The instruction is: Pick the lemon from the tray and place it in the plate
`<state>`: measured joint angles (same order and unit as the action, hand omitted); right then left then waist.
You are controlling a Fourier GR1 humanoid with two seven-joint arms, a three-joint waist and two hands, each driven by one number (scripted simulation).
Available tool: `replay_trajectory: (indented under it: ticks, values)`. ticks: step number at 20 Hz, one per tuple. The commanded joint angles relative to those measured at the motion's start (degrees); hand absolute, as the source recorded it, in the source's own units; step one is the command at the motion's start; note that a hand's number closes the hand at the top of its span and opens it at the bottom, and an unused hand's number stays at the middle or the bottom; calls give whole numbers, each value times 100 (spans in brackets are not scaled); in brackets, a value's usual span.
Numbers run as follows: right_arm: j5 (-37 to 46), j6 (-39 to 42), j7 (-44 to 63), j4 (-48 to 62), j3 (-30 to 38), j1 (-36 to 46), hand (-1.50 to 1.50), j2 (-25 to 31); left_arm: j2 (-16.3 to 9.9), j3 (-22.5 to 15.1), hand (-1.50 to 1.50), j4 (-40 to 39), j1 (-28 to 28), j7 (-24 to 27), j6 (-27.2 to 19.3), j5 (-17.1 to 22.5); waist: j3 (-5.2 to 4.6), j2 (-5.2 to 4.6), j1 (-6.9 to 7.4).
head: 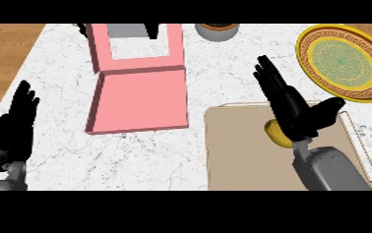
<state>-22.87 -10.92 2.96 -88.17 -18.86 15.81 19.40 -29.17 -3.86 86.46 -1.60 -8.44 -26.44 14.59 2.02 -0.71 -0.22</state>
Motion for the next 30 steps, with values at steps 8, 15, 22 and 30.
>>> replay_trajectory:
  ticks: [8,15,22,30]
  values:
    - [402,3445,1341,638,-1957,1311,-150,1233,-55,-1301,0,1034,-1116,729,1538,-211,-234,-109,624]
    - [1684,5264,-102,587,-2335,2659,-150,2090,22,-1547,0,929,-1268,1026,2003,-165,-193,-52,399]
    - [2973,5839,-1229,1499,-2474,3295,-150,2032,-180,-1091,0,623,-1139,1263,2398,-40,-202,35,160]
    - [2739,7729,-492,2096,-2571,4015,-150,1950,59,-1114,0,337,-1133,1370,2491,-215,-210,47,89]
